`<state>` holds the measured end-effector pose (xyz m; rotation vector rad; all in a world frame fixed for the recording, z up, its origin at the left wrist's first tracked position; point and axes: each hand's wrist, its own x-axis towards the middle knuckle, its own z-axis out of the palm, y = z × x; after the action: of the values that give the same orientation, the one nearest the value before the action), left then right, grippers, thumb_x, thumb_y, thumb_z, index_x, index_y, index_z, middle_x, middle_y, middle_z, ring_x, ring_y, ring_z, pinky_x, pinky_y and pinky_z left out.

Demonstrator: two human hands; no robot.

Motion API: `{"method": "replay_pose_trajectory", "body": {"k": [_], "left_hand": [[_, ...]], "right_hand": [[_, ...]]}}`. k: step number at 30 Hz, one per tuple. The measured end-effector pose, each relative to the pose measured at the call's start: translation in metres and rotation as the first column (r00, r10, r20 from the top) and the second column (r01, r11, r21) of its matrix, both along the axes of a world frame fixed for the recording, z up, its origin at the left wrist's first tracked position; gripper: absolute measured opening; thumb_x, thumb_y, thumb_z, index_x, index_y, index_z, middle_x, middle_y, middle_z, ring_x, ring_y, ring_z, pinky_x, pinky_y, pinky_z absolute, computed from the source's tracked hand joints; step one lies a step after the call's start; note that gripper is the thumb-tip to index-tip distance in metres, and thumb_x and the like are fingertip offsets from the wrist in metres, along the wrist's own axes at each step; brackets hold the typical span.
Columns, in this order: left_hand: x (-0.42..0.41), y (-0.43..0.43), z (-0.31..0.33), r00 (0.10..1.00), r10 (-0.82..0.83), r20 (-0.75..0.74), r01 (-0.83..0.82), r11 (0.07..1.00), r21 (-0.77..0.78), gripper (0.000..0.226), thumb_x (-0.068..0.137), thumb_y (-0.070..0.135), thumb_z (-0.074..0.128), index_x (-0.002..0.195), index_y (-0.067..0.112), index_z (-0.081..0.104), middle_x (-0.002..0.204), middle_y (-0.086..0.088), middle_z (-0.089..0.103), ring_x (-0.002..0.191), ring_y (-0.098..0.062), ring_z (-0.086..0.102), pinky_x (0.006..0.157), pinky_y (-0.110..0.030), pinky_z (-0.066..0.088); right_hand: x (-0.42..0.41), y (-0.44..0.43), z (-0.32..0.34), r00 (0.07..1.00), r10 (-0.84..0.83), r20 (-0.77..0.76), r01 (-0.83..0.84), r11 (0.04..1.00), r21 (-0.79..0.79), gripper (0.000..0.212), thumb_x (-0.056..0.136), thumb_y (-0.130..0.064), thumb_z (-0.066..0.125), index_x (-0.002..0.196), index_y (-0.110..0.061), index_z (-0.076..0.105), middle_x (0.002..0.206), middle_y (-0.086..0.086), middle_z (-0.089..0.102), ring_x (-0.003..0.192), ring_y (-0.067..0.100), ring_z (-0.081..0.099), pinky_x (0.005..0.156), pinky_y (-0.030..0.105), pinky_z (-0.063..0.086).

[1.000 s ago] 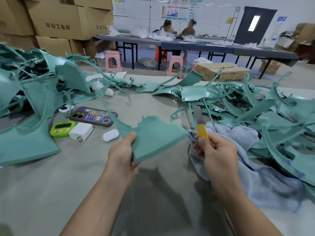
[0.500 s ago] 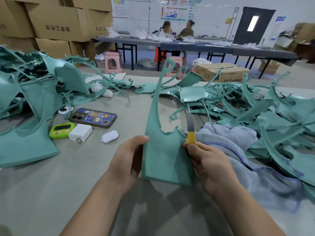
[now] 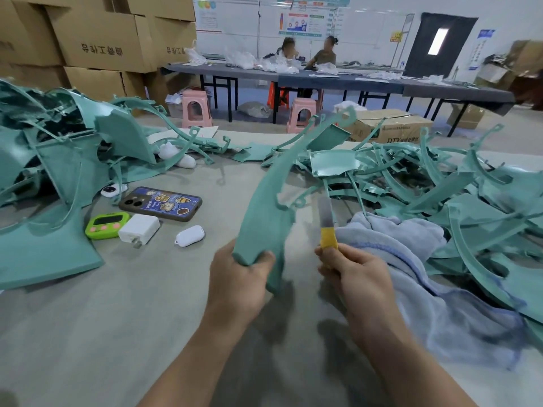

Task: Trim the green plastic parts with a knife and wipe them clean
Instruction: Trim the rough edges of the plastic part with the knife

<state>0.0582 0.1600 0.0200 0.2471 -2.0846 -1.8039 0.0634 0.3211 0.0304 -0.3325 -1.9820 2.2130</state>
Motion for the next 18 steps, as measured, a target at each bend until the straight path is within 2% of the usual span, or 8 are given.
{"method": "replay_pose_trajectory", "body": {"k": [1,2,4,6,9,12,15,18], "left_hand": [[0.000,-0.004,0.000,0.996,0.055,-0.074,-0.063,0.992,-0.108,0.016,0.082,0.007,0.072,0.078,0.021,0.067,0.060,0.010,0.063,0.051,-0.005,0.050,0.048,-0.017,0.040],[0.001,-0.009,0.000,0.985,0.064,-0.159,-0.096,0.975,-0.201,0.022,0.084,0.005,0.069,0.083,0.027,0.068,0.062,0.013,0.062,0.052,-0.006,0.050,0.047,-0.011,0.037],[0.005,-0.016,-0.001,0.965,0.041,-0.261,-0.137,0.922,-0.362,0.042,0.084,-0.002,0.065,0.110,0.030,0.074,0.086,0.017,0.073,0.078,-0.004,0.063,0.065,0.001,0.039],[0.006,-0.018,-0.002,0.961,0.019,-0.275,-0.154,0.864,-0.479,0.063,0.077,-0.011,0.064,0.129,0.025,0.069,0.113,0.009,0.075,0.103,-0.007,0.063,0.084,0.003,0.035],[0.007,-0.017,-0.004,0.958,-0.040,-0.284,-0.123,0.836,-0.535,0.069,0.074,-0.016,0.059,0.132,0.021,0.067,0.125,0.013,0.066,0.117,-0.008,0.060,0.100,0.001,0.031],[0.007,-0.019,-0.003,0.954,-0.096,-0.284,-0.094,0.805,-0.586,0.067,0.072,-0.016,0.061,0.128,0.020,0.069,0.124,0.016,0.064,0.119,-0.007,0.059,0.104,0.002,0.028],[0.006,-0.020,-0.002,0.958,-0.110,-0.264,-0.065,0.816,-0.575,0.067,0.070,-0.013,0.055,0.126,0.019,0.071,0.125,0.015,0.065,0.119,-0.001,0.058,0.104,0.001,0.028],[0.006,-0.021,-0.001,0.948,-0.124,-0.292,-0.067,0.822,-0.565,0.069,0.067,-0.011,0.050,0.126,0.018,0.072,0.125,0.019,0.061,0.118,0.008,0.051,0.105,0.001,0.026]], "right_hand": [[0.003,0.000,0.002,0.994,-0.002,-0.112,0.017,0.992,0.126,0.024,0.094,-0.013,0.069,0.079,-0.026,0.082,0.078,-0.004,0.077,0.072,0.008,0.064,0.069,0.017,0.050],[0.006,0.000,0.004,0.974,0.040,-0.222,0.010,0.976,0.218,0.020,0.094,-0.014,0.069,0.079,-0.022,0.080,0.074,-0.002,0.076,0.068,0.008,0.062,0.065,0.018,0.048],[0.014,-0.003,0.008,0.916,0.190,-0.353,-0.049,0.927,0.372,0.020,0.091,-0.026,0.067,0.075,-0.016,0.074,0.065,0.004,0.068,0.061,0.018,0.056,0.059,0.028,0.046],[0.022,-0.006,0.009,0.868,0.325,-0.375,-0.100,0.855,0.510,0.028,0.089,-0.037,0.063,0.069,-0.017,0.065,0.060,0.002,0.060,0.056,0.014,0.049,0.054,0.027,0.039],[0.025,-0.009,0.007,0.856,0.407,-0.319,-0.123,0.760,0.639,0.026,0.091,-0.036,0.062,0.073,-0.017,0.060,0.059,0.001,0.054,0.054,0.012,0.045,0.051,0.024,0.035],[0.019,-0.008,0.004,0.914,0.275,-0.299,-0.016,0.760,0.650,0.024,0.090,-0.034,0.063,0.075,-0.016,0.061,0.059,0.003,0.052,0.055,0.017,0.045,0.054,0.034,0.038],[0.005,0.008,0.005,0.952,0.001,-0.307,0.200,0.758,0.621,0.025,0.094,-0.026,0.065,0.071,-0.016,0.064,0.058,0.000,0.056,0.055,0.014,0.048,0.057,0.039,0.041],[-0.008,0.032,0.008,0.927,-0.246,-0.284,0.372,0.703,0.606,0.035,0.096,-0.025,0.062,0.066,-0.009,0.061,0.057,0.006,0.055,0.057,0.017,0.049,0.054,0.022,0.037]]}}
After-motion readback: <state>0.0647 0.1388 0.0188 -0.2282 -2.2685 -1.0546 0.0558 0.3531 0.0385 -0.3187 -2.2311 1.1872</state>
